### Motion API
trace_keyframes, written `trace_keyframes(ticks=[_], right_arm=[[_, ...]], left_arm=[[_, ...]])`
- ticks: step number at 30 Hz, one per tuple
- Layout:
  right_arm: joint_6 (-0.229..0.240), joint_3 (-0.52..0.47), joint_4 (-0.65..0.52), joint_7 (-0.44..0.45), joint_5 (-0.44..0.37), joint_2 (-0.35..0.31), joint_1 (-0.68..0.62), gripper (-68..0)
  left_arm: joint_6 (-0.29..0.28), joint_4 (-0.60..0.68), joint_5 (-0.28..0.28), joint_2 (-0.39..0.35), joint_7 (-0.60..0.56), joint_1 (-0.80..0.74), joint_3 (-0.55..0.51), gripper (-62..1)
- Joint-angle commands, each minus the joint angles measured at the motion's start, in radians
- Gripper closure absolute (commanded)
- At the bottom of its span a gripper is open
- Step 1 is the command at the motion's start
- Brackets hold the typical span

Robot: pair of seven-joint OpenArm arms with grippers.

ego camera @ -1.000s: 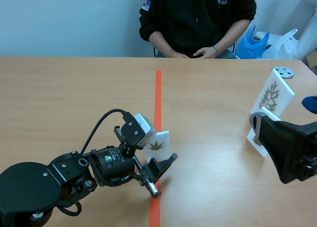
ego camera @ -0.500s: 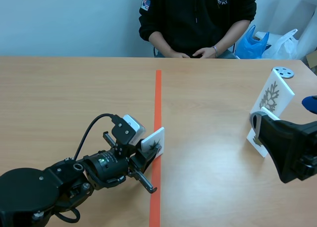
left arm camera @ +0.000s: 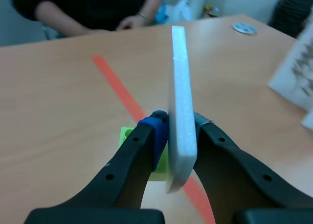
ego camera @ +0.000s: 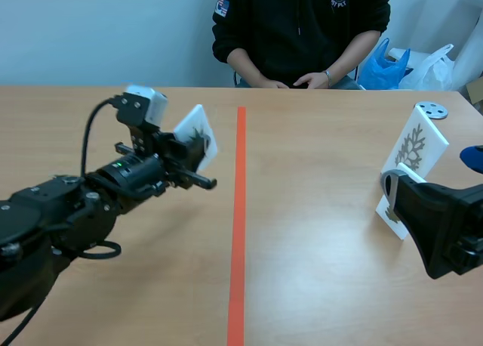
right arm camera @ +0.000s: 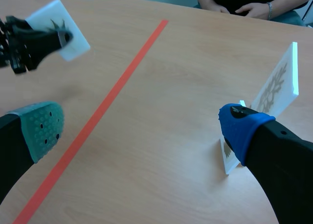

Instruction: Sort the leaf by its shape. The table is split by an orange tape line. A compound leaf with several leaflets goes to the left side, a simple leaf with one blade goes to the right side. Return to the home posture when a red brick is placed on the table.

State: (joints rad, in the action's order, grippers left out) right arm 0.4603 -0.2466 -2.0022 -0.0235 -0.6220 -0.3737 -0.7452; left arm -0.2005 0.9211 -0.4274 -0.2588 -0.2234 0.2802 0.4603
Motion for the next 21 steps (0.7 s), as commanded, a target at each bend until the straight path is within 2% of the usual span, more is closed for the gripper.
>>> trace_keyframes(ticks=[1,7,11,17,21], right_arm=[[0.001,-0.002,-0.010,0.023,-0.018,-0.003,0.016,-67.9],[0.001,-0.002,-0.010,0.023,-0.018,-0.003,0.017,-67.9],[0.001,-0.002,-0.010,0.023,-0.018,-0.003,0.017,-67.9],[0.001,-0.002,-0.010,0.023,-0.018,-0.003,0.016,-67.9],[0.001,-0.002,-0.010,0.023,-0.018,-0.003,0.016,-67.9]], left_arm=[[0.012,0.005,-0.024,-0.021,-0.001,0.014,-0.037,-7.0],[0.079,0.008,-0.042,-0.074,0.013,0.014,-0.176,-7.0],[0.103,0.008,-0.042,-0.123,0.024,0.013,-0.238,-7.0],[0.113,0.006,-0.041,-0.176,0.041,0.004,-0.274,-7.0],[0.136,-0.031,-0.040,-0.179,0.040,-0.004,-0.274,-7.0]])
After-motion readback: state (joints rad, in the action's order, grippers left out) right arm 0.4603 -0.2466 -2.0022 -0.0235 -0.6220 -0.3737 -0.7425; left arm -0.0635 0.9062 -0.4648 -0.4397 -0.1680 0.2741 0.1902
